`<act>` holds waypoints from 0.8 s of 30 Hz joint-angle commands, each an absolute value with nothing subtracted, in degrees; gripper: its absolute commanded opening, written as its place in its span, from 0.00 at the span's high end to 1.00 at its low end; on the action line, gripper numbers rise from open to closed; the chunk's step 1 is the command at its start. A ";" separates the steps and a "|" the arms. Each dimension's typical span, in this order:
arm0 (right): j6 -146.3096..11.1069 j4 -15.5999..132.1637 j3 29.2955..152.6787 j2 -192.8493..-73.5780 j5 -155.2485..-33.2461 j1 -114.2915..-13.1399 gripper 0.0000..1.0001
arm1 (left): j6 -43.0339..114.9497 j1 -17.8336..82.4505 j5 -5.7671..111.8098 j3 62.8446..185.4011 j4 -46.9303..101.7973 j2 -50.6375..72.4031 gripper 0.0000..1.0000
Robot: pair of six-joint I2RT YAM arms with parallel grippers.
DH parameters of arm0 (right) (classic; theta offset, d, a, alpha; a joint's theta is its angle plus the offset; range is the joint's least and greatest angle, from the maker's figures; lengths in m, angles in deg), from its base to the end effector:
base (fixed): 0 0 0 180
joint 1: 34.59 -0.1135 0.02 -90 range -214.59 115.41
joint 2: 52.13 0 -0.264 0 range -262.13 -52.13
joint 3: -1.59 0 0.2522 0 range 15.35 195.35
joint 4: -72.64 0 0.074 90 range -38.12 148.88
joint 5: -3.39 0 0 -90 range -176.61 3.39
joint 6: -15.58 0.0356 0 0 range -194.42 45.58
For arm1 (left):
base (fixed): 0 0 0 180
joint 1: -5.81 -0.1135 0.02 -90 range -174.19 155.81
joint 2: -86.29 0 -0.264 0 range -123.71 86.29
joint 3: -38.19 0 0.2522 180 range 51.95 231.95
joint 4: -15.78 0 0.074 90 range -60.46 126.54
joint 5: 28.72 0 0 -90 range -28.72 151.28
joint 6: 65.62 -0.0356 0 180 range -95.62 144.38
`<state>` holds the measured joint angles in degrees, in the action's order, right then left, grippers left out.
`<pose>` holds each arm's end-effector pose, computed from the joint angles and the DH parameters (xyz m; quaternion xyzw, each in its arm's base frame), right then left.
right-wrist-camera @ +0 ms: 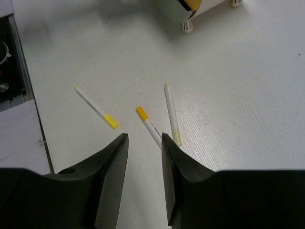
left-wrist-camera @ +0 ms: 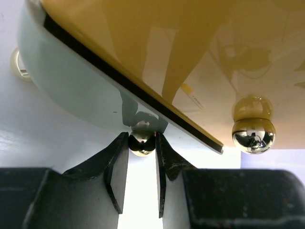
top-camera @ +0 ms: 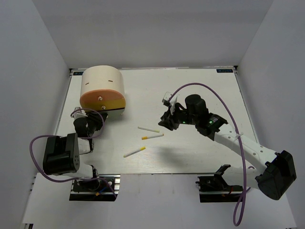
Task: Sort the stationery into containers
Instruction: Open the drawer in the storage box.
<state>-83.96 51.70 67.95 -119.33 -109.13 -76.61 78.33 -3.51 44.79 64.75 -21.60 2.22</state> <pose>0.1908 0.1903 0.3135 -0.4518 0.6836 0.3090 0.4828 0.2283 0.0272 0.1261 -0.3556 0.7338 -0.3239 0.4796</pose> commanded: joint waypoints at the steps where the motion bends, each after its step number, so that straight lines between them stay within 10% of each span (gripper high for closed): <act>1: -86.18 52.63 68.35 -120.15 -113.56 -76.86 0.58 | 74.21 -3.95 46.17 64.17 -13.88 3.32 0.83; 9: -106.21 47.02 84.51 -141.15 -122.38 -80.02 0.93 | 74.21 -3.95 45.11 64.17 -13.27 4.37 0.83; 24: -118.01 55.97 110.62 -167.69 -116.23 -86.09 0.87 | 72.54 -3.95 44.50 63.56 -14.50 3.85 0.83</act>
<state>-116.46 51.63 106.90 -165.01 -118.53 -84.72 75.58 -3.51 44.73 64.97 -18.95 3.92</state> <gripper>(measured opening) 0.131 0.358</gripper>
